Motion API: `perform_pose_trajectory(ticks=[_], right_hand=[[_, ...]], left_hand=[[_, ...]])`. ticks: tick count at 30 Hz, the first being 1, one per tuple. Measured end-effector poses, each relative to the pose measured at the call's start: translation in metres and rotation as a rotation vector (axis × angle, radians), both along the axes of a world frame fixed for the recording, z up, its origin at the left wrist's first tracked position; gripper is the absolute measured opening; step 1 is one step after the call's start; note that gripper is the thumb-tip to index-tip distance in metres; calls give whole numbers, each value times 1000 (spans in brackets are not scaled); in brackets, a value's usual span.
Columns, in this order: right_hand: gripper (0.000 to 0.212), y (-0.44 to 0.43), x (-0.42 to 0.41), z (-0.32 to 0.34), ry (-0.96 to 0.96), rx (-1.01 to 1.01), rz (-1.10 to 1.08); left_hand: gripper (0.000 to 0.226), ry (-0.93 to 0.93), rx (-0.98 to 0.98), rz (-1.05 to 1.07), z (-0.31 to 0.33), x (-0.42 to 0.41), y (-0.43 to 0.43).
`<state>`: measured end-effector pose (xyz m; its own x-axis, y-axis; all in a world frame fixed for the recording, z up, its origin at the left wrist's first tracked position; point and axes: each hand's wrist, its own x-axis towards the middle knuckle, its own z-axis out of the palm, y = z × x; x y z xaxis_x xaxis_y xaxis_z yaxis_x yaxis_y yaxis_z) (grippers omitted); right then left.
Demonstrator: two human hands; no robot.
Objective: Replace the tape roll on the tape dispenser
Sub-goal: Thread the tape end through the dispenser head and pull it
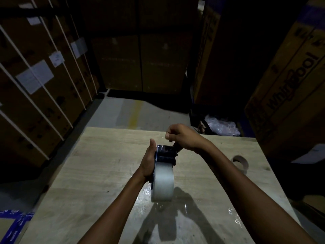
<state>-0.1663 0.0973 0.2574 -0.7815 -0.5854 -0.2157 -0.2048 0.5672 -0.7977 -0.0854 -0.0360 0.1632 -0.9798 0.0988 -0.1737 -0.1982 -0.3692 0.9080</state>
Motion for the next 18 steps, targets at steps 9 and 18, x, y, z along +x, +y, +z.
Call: perform_pose_trajectory(ticks=[9, 18], right_hand=[[15, 29, -31, 7, -413, -7, 122], [17, 41, -41, 14, -445, -3, 180]], left_hand=[[102, 26, 84, 12, 23, -9, 26], [39, 37, -21, 85, 37, -20, 40]])
